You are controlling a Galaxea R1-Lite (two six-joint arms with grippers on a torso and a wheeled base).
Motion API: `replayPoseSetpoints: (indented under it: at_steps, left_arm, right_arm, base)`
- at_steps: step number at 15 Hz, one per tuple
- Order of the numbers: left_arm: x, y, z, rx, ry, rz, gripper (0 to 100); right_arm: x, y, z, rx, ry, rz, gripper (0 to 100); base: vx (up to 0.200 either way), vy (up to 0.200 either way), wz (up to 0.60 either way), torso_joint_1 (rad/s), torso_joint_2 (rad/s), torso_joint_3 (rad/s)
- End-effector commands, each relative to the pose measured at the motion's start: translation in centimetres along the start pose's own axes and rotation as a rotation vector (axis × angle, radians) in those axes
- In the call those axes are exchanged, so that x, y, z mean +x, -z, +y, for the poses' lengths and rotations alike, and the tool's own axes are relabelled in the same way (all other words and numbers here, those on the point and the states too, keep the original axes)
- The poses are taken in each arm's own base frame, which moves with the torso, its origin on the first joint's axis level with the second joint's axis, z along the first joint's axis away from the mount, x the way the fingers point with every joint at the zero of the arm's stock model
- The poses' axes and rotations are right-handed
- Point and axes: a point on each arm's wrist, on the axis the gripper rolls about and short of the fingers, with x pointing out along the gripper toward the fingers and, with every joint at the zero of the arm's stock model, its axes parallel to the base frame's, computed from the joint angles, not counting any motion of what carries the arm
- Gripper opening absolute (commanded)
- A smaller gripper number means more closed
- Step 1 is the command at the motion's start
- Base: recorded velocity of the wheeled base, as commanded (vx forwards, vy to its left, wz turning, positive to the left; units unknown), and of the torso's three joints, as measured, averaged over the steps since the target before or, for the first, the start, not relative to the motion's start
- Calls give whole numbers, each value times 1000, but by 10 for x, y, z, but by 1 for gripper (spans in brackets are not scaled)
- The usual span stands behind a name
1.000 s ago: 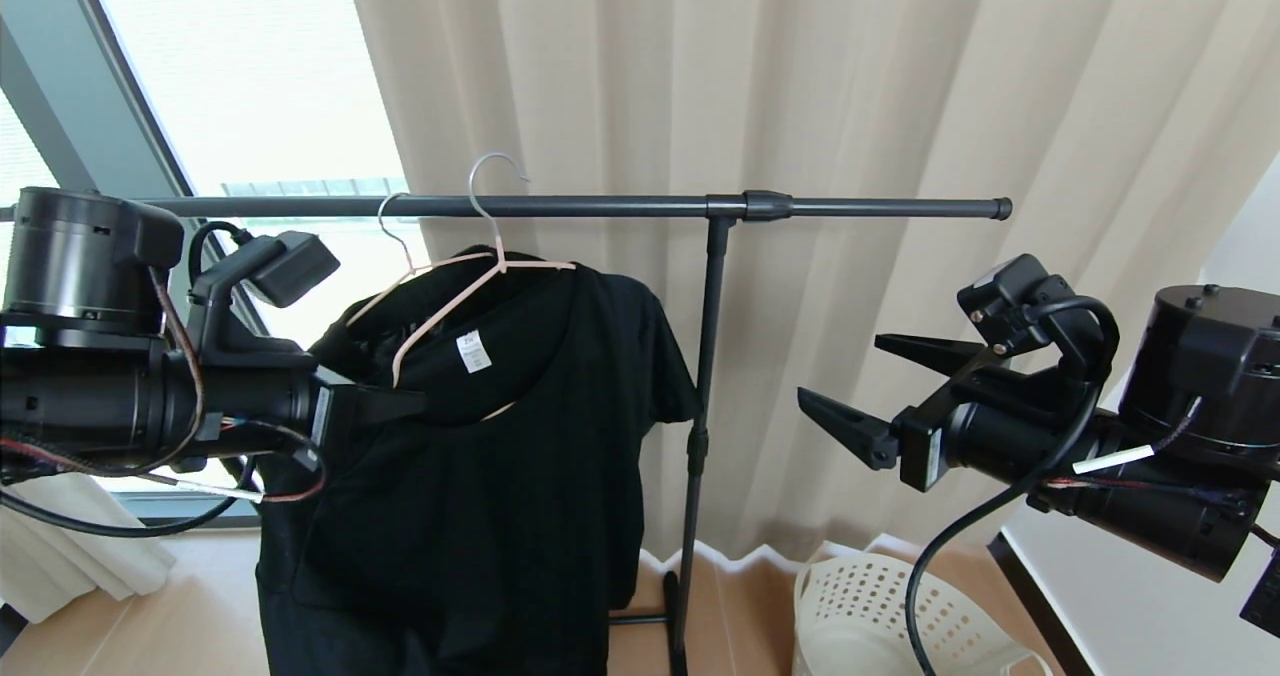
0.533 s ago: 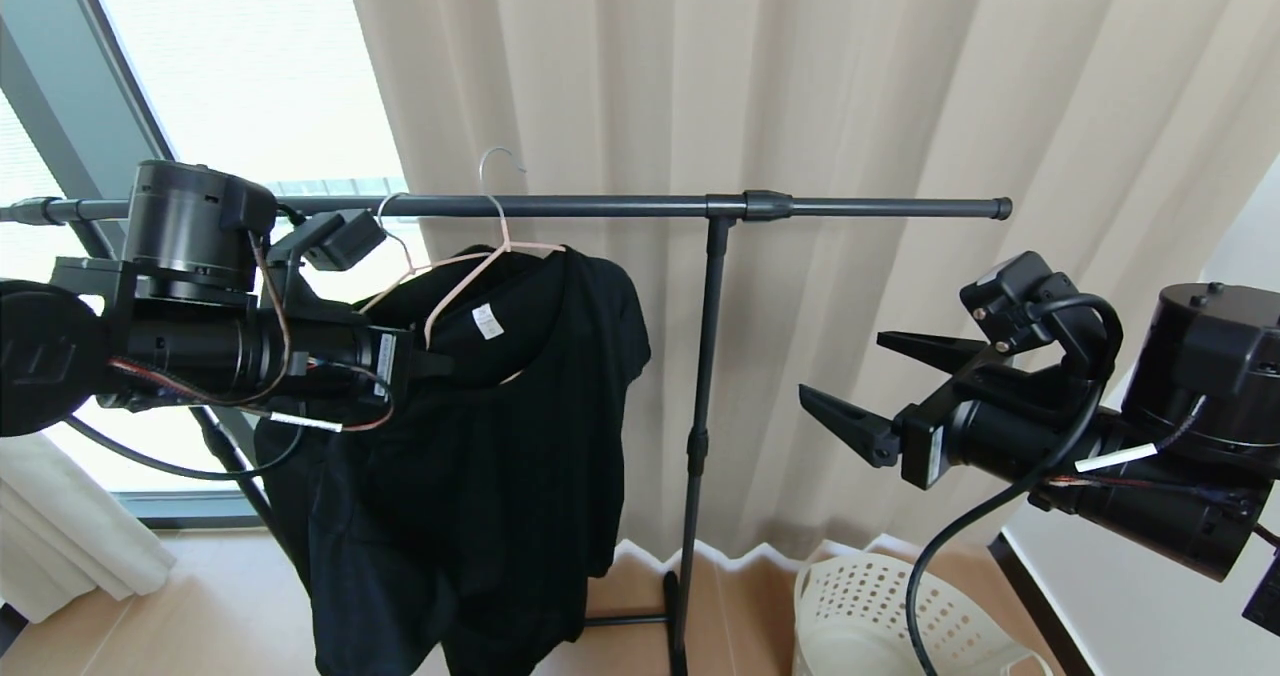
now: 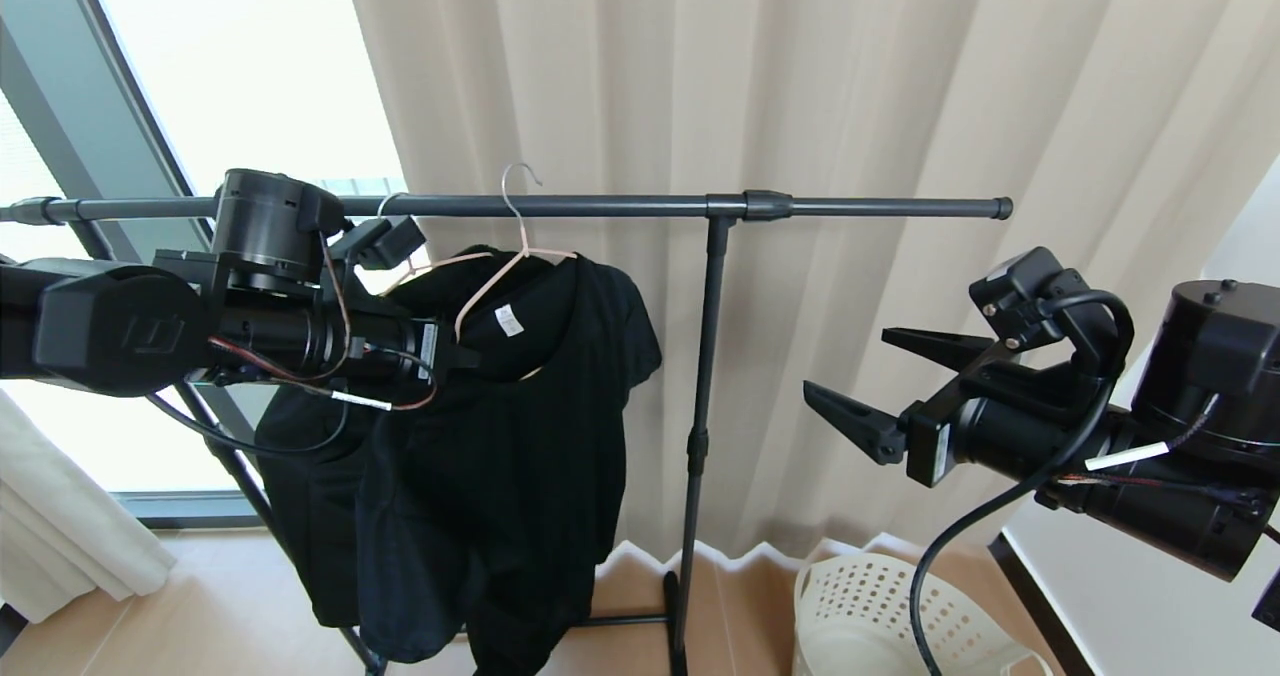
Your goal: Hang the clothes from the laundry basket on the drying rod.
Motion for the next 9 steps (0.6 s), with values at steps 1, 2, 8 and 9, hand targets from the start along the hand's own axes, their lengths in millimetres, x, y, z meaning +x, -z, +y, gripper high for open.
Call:
replayPoseSetpoints:
  at_steps: [1,2,8,9]
  left_arm:
    - [9,3,3,-9,0,23,0]
    - [12,5,4,-12,0,32,0]
    - [21,12,7,-27,0,65,0]
    - [22,12,7,-29,0,65,0]
  right_arm:
    - [-1,-1,0,-1,0,-3,100]
    - [-1,-1,0,-1,0,-3,100]
    - [-1,-1,0,-1,2,-6,100]
    - [-1,-2,0,-1,2,-8,100]
  base:
    - [0,0,0,0,0,0]
    - [0,0,0,0,0,0]
    - [0,0,0,0,0,0]
    - [0,0,0,0,0,0]
